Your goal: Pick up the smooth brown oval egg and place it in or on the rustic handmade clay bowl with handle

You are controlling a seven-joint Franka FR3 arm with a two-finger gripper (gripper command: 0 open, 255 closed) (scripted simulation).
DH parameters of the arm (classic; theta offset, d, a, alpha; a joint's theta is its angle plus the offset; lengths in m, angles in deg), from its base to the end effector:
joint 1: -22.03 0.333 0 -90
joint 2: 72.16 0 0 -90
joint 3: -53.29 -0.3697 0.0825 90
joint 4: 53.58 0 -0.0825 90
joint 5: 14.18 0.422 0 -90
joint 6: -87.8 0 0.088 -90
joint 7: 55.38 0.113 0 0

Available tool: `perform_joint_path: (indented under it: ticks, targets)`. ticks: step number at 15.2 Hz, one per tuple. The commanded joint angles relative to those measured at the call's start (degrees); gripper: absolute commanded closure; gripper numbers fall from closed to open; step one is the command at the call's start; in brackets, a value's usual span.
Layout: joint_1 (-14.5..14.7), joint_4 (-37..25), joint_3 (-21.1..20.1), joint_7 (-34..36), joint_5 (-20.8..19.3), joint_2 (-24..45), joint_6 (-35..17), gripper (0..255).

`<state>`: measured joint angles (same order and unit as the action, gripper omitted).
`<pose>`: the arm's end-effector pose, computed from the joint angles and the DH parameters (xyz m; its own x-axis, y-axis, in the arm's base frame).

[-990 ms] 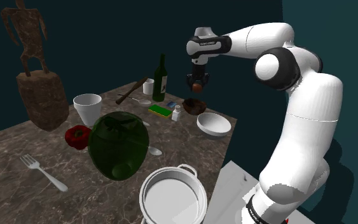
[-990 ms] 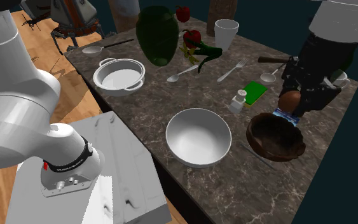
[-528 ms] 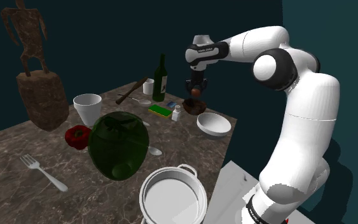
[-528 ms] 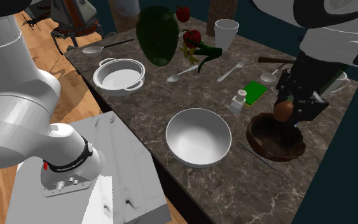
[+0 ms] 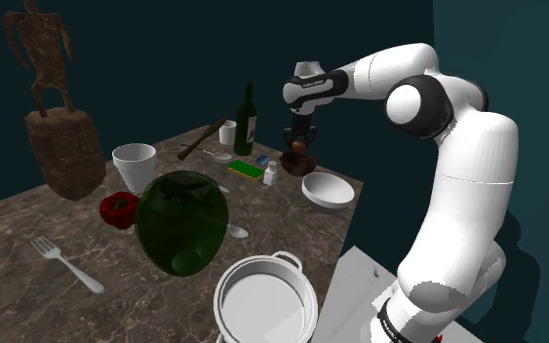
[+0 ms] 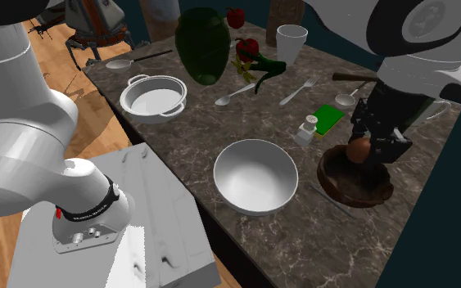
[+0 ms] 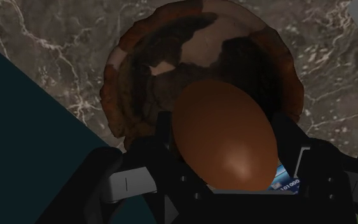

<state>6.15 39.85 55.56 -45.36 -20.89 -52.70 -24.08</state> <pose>0.6711 -0.2255 0.4522 0.9027 -0.4303 0.0010 -0.4272 -0.8958 0.1224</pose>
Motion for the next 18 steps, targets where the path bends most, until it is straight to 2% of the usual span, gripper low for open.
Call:
perform_joint_path:
  ticks: [1, 3, 4, 9, 13, 18]
  targets:
    - [-0.01, 0.00, 0.00, -0.01, 0.00, 0.01, -0.04, 255]
    - [-0.01, 0.00, 0.00, -0.01, 0.00, 0.01, -0.04, 255]
    - [-0.01, 0.01, 0.00, -0.01, 0.00, 0.01, -0.04, 0]
    - [-0.01, 0.00, 0.00, -0.01, 0.00, 0.01, -0.03, 0]
    - [0.42, -5.70, -0.21, -0.19, 0.16, -1.08, 6.79, 0]
    - [0.42, -5.70, -0.21, -0.19, 0.16, -1.08, 6.79, 0]
